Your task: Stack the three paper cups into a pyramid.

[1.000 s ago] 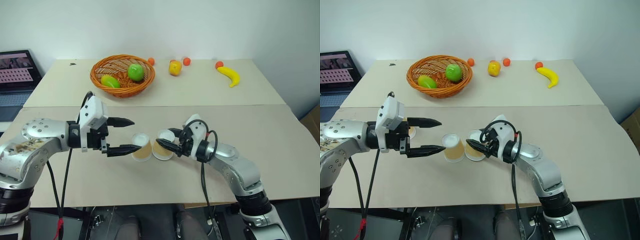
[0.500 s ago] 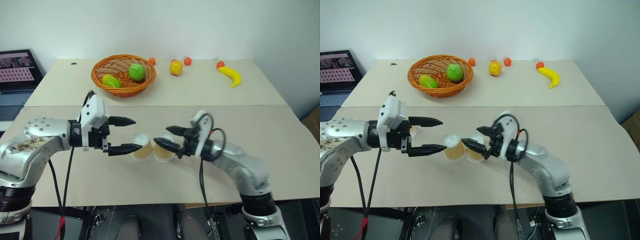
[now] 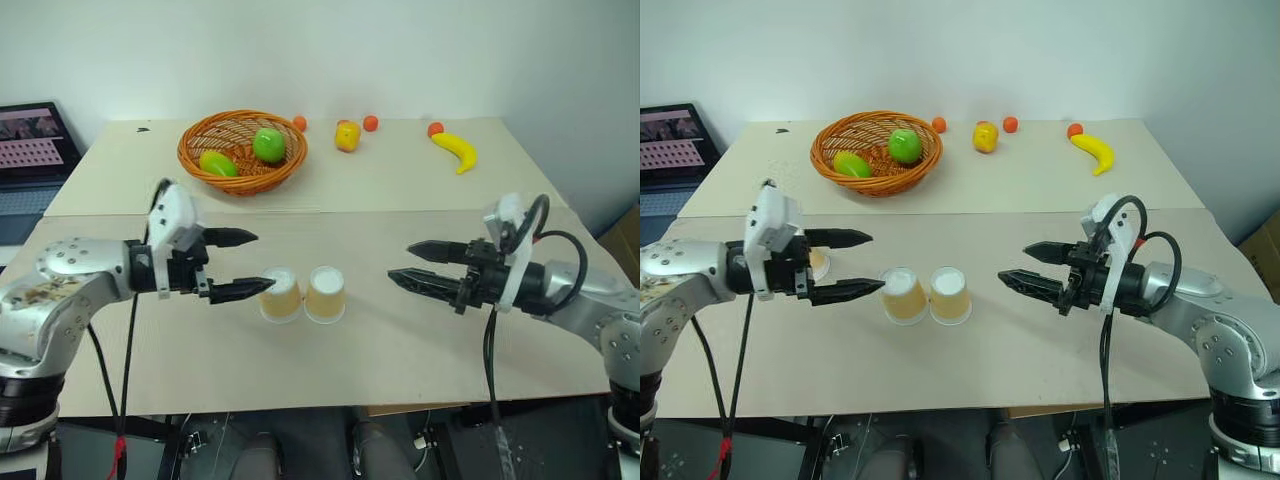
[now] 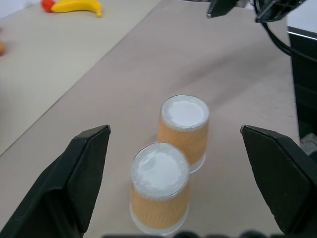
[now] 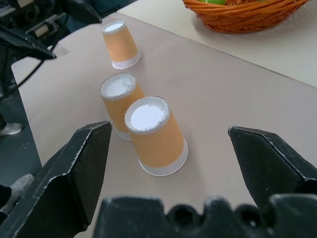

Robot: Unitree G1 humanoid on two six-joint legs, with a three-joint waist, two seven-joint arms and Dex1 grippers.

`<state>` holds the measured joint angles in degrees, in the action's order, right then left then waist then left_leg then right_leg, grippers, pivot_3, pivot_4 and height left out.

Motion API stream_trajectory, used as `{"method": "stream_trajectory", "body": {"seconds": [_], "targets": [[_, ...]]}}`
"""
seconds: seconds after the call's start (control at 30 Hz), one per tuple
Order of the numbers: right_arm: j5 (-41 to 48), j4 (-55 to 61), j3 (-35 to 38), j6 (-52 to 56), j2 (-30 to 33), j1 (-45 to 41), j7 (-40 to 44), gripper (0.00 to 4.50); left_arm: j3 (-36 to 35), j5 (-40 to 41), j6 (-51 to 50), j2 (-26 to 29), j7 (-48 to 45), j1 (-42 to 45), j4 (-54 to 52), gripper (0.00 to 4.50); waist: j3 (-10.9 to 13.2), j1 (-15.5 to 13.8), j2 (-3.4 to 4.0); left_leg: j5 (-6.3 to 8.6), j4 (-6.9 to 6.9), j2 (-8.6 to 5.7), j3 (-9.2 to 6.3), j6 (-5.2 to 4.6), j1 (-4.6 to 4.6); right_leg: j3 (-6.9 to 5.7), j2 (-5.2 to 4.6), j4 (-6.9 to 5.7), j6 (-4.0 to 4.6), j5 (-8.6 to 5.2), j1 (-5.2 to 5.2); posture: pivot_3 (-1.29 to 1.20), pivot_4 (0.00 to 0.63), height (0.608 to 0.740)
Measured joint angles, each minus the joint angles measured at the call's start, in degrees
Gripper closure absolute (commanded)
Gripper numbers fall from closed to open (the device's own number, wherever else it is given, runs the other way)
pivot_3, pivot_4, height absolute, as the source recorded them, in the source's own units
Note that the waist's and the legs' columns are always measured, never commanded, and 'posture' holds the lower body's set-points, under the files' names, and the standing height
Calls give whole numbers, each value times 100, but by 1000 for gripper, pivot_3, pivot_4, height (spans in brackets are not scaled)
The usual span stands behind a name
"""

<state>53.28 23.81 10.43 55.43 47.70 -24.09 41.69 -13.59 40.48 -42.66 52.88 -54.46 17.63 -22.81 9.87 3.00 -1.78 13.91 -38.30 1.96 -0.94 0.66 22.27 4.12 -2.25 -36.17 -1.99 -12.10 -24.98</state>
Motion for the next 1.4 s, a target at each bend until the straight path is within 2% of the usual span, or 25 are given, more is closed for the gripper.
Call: {"method": "stream_trajectory", "body": {"seconds": [0.27,0.37,0.43,0.53,0.67,0.83,1.07,1.23,1.4], "targets": [[-437,-652,-369,-241,21,-623,604,75,-1123,46,-140,203,188,-1056,-302,0,3,-70,-6,0,-1,0,2,0,6,-4,-5,8,1,0,-3,0,150,737],[-656,-1007,-625,-402,-118,-1003,854,75,-1982,263,-362,162,384,-1422,-464,0,4,-55,-9,0,-1,3,2,0,4,-5,-4,6,1,1,-4,0,150,737],[-770,-1202,-738,-514,-159,-1165,1008,75,-2519,267,-387,4,511,-1799,-554,0,4,-28,-6,0,3,3,9,0,-1,0,-5,6,2,1,-4,0,150,737],[-815,-1393,-793,-543,-266,-1297,1230,75,-3025,103,-192,-619,650,-2742,-568,0,4,-16,-6,1,7,5,12,0,0,1,-5,7,30,17,-7,0,150,737],[-930,-1476,-804,-605,-271,-1346,1426,75,-3021,-507,404,-1312,884,-3587,-518,0,5,-85,-18,1,4,3,9,2,3,-7,-10,9,42,24,-5,0,150,737],[-1006,-1480,-841,-633,-296,-1390,1459,75,-2666,-1124,1253,-1938,1369,-3619,-321,0,3,-161,-21,-1,-5,2,11,4,-7,-8,-11,7,14,9,6,0,150,737],[-1026,-1355,-807,-595,-292,-1375,1334,75,-2131,-1649,2009,-2339,2091,-2974,153,0,3,-173,-21,-1,-6,2,13,4,-6,-4,-10,6,35,28,6,0,150,737],[-917,-1032,-636,-400,-201,-1313,1167,75,-1682,-2151,2653,-2421,2471,-2309,1062,0,-1,-188,-27,-1,-6,4,10,3,-4,-7,-7,6,48,36,5,0,150,737],[-888,-814,-439,-252,-124,-1228,988,75,-1396,-2222,2770,-2574,2723,-1563,1802,0,-1,-199,-28,-1,-6,2,9,3,-2,-7,-8,5,44,38,6,0,150,737]]}}
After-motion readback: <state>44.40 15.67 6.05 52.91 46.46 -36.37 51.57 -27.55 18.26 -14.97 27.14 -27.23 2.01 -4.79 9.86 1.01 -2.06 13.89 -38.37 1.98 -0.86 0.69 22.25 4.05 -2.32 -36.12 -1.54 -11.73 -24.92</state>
